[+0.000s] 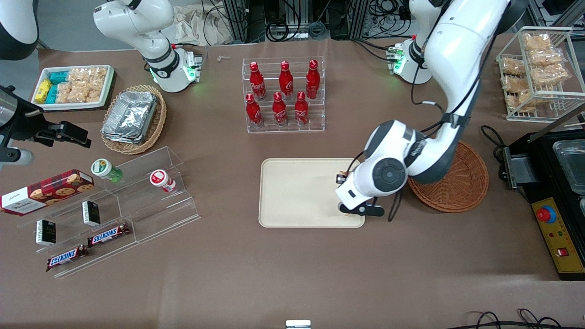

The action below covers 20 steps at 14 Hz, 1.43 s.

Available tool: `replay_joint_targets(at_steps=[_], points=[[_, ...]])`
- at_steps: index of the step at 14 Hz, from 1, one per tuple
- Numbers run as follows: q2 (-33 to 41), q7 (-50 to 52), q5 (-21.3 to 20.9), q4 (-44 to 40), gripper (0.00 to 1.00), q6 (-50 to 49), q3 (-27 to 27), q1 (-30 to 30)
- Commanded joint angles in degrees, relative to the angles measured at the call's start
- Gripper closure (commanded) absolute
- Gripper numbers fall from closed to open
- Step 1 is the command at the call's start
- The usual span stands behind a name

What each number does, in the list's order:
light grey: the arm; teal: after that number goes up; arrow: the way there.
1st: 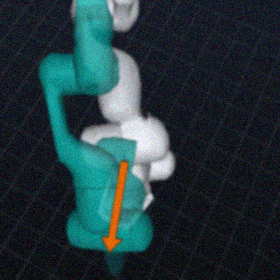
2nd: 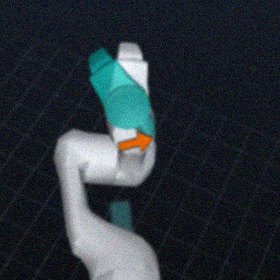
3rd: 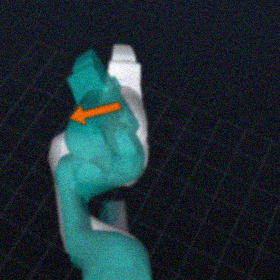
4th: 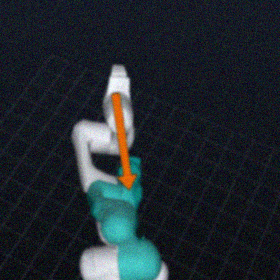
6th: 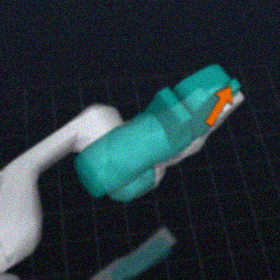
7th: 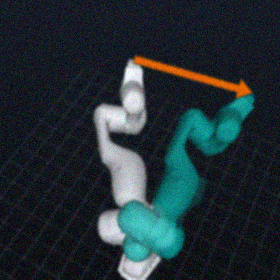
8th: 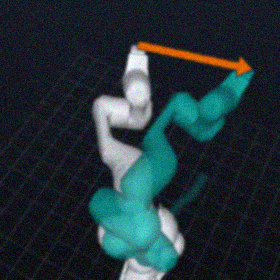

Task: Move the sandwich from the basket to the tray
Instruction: 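Carry the sandwich over the cream tray with the left gripper, then lower the sandwich onto the tray and open the left gripper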

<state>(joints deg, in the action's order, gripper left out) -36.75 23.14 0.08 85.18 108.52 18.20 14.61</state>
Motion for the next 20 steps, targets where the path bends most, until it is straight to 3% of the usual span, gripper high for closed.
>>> replay_joint_targets(at_steps=[1, 3, 4, 5, 6, 13, 20], points=[[-2.45, -0.46, -0.87, 0.15, 0.95, 1.34, -0.27, 0.07], [-2.37, -0.55, -2.53, 2.26, 0.93, 3.10, -0.36, -0.19], [-2.28, -0.47, -3.15, 2.36, 0.73, 3.01, -0.36, -0.11], [-2.02, -0.47, -3.15, 2.36, 0.21, 2.75, -0.36, -0.28], [-1.75, -0.38, -3.15, 2.27, 0.00, 2.40, -0.45, -0.45], [9.74, -1.34, -2.62, 1.30, 0.00, -5.67, -0.36, -6.95], [20.83, -24.52, -3.15, -3.87, 0.00, -16.40, -0.53, -19.16]])
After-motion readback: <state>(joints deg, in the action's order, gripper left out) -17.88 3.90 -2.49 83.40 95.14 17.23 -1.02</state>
